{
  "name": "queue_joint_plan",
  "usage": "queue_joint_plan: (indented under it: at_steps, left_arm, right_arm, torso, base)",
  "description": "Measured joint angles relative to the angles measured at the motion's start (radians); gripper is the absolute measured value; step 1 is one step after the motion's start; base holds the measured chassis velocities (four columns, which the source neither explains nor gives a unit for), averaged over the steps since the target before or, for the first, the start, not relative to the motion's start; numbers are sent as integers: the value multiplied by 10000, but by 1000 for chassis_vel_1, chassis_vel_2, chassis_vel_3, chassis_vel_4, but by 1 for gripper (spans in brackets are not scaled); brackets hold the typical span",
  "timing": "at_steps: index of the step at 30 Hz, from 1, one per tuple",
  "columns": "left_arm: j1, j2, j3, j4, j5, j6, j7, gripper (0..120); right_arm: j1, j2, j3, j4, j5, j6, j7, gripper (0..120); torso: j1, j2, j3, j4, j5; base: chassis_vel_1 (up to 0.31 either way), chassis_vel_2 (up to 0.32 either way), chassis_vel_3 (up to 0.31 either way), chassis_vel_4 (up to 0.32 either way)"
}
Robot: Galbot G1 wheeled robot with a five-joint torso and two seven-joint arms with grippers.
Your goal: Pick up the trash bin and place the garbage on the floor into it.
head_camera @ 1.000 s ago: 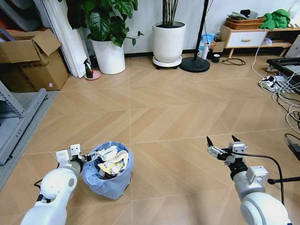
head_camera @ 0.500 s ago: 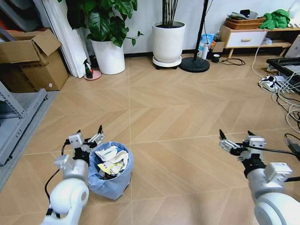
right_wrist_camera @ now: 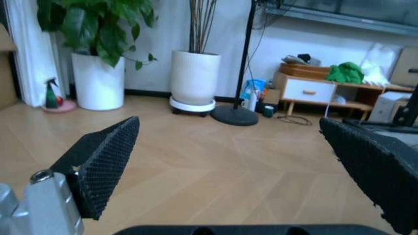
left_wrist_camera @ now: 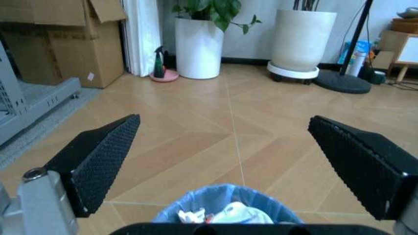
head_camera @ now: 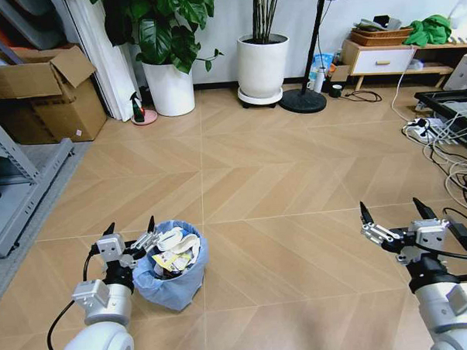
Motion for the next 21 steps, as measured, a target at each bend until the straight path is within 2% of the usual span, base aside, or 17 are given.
queue_joint_plan:
  at_steps: [4,9,14,21]
  left_arm:
    - [606,-215,55,-491,256,261,-26,100]
    - [1029,-329,64,-699,826,365,-146,100]
    - [1136,-376,98,-717,1210,356,-175,100]
    - [1106,-472,340,-704,1155,322,-418,100]
  right_arm:
    - [-43,45,-707,42,-142,-85,341,100]
    - [-18,18,-856,41,-509,37,355,100]
    - [-16,-3,-988,41,-602,38,358,100]
    - [-23,-20,-1120,33,-621,54,368,100]
  torso:
    - [0,0,0,0,3]
    - [0,0,0,0,4]
    - [0,0,1,1,3]
    - [1,0,1,0,4]
  base:
    - [0,0,0,0]
    - [0,0,0,0]
    - [0,0,0,0]
    - [0,0,0,0]
